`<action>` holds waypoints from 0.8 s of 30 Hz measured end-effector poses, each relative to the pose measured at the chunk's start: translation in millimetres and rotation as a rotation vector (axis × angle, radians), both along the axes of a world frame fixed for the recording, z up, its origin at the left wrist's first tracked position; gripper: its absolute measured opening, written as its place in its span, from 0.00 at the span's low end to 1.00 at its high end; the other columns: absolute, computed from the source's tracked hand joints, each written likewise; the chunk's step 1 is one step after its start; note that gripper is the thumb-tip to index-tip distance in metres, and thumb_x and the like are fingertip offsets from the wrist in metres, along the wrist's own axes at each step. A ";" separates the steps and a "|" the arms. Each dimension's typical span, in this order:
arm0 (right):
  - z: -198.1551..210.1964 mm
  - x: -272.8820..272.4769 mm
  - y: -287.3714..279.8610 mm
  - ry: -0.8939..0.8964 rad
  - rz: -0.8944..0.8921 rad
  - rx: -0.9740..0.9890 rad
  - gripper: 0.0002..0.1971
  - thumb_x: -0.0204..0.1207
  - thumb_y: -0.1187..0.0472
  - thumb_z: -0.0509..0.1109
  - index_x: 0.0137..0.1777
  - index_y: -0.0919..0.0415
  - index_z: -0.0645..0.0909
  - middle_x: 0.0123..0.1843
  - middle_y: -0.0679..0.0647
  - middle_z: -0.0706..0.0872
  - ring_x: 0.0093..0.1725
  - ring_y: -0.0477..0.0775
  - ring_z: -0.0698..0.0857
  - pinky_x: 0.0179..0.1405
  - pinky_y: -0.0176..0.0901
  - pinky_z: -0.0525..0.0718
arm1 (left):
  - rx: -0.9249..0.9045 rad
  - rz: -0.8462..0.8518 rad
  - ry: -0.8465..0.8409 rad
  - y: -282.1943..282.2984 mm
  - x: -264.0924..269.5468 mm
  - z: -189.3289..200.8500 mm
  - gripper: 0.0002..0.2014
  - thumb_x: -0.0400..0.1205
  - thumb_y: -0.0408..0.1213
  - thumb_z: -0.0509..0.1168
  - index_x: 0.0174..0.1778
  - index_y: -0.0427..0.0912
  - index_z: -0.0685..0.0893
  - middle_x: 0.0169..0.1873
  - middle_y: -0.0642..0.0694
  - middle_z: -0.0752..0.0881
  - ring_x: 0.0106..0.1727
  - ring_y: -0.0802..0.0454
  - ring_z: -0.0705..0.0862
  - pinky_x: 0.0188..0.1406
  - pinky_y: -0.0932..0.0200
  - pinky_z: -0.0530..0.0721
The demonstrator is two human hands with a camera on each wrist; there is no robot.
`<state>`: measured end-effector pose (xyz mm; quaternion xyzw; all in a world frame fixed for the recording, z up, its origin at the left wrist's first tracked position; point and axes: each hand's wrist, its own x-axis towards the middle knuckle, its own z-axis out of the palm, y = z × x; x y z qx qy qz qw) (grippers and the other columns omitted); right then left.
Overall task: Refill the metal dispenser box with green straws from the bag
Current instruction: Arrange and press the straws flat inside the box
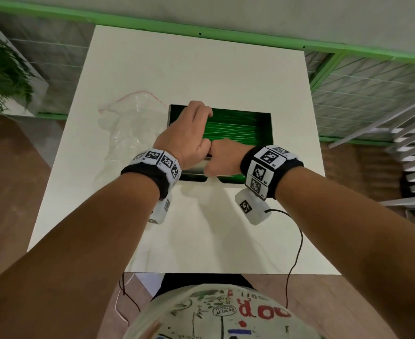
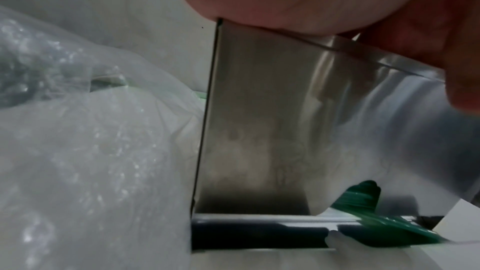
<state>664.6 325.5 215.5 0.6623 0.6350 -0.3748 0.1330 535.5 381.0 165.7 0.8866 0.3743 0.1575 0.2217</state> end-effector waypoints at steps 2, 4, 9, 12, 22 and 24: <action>-2.5 -1.3 3.5 0.001 0.013 -0.090 0.20 0.65 0.55 0.72 0.58 0.58 0.83 0.44 0.54 0.85 0.42 0.56 0.84 0.44 0.44 0.84 | 0.001 0.003 0.023 0.3 0.7 -0.2 0.24 0.74 0.36 0.60 0.68 0.36 0.73 0.67 0.40 0.73 0.57 0.45 0.78 0.47 0.44 0.85; -0.7 -2.7 6.1 -0.023 0.044 -0.149 0.26 0.64 0.53 0.73 0.64 0.57 0.82 0.53 0.56 0.88 0.50 0.58 0.87 0.57 0.51 0.86 | 0.000 0.010 0.045 0.2 1.3 0.1 0.24 0.75 0.36 0.60 0.68 0.36 0.73 0.67 0.40 0.74 0.58 0.44 0.78 0.48 0.43 0.86; 6.4 -3.6 15.2 -0.079 0.097 -0.198 0.22 0.70 0.53 0.74 0.63 0.60 0.83 0.51 0.54 0.84 0.46 0.54 0.81 0.57 0.52 0.83 | 0.006 0.031 0.084 -0.3 2.5 1.5 0.20 0.76 0.35 0.61 0.66 0.38 0.76 0.65 0.42 0.75 0.57 0.45 0.78 0.45 0.44 0.86; 2.7 -6.0 14.8 -0.129 0.119 -0.233 0.34 0.64 0.49 0.74 0.72 0.57 0.78 0.64 0.57 0.84 0.60 0.59 0.83 0.67 0.56 0.82 | -0.002 0.029 0.108 1.0 3.1 -1.7 0.19 0.77 0.36 0.60 0.64 0.40 0.76 0.63 0.43 0.76 0.55 0.45 0.78 0.46 0.43 0.86; 11.0 3.9 20.1 -0.016 0.111 -0.225 0.13 0.75 0.54 0.74 0.55 0.59 0.81 0.54 0.54 0.81 0.55 0.55 0.79 0.54 0.45 0.77 | 0.016 0.002 0.109 3.2 1.2 -2.3 0.21 0.75 0.35 0.60 0.66 0.38 0.80 0.62 0.43 0.82 0.62 0.42 0.79 0.69 0.43 0.79; 9.0 3.5 18.7 -0.071 0.152 -0.234 0.16 0.75 0.52 0.73 0.57 0.59 0.77 0.56 0.55 0.79 0.54 0.55 0.78 0.54 0.46 0.76 | 0.047 -0.017 0.153 4.6 2.4 -1.8 0.24 0.75 0.34 0.63 0.69 0.39 0.79 0.66 0.43 0.83 0.67 0.42 0.79 0.82 0.44 0.68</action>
